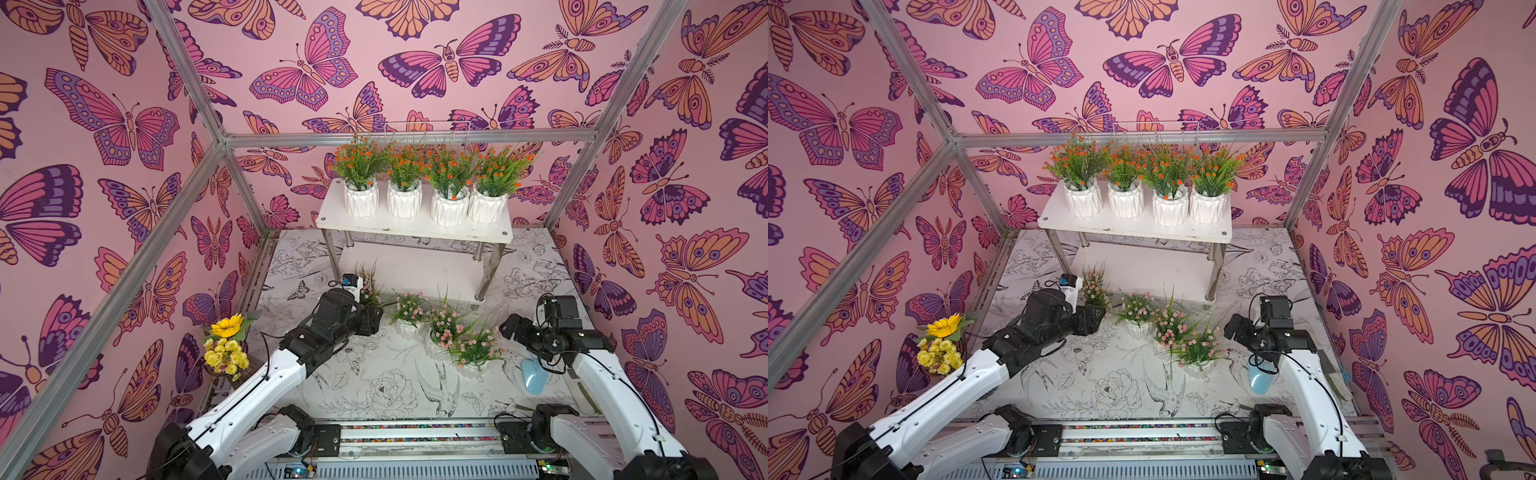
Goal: Place the baby's breath potted plants on the rack by color
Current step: Pick up the baby's breath potted plant from the center of the board.
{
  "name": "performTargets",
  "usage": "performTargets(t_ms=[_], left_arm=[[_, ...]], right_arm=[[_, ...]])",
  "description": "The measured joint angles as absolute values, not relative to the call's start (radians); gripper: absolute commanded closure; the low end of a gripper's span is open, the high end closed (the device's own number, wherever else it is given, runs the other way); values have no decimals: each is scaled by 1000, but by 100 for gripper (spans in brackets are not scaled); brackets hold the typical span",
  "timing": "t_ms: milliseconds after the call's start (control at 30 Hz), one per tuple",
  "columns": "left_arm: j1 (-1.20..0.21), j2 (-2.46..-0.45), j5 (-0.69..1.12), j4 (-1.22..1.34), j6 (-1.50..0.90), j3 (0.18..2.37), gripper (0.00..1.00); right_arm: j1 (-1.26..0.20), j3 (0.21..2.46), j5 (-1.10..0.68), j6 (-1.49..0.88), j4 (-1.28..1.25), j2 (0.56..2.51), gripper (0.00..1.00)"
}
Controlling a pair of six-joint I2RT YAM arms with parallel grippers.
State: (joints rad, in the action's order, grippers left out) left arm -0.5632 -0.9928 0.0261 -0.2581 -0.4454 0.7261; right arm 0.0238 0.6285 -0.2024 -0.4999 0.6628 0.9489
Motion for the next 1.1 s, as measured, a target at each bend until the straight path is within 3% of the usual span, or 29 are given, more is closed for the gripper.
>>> performTargets(t_ms=[800,1100], left_arm=[[-563,-1038,-27,-262,-424,754,30],[-563,-1045,-48,-256,-423,765,30]], right_arm=[[22,551,-356,-513,689,839,19],[-86,583,-364,-515,725,839,31]])
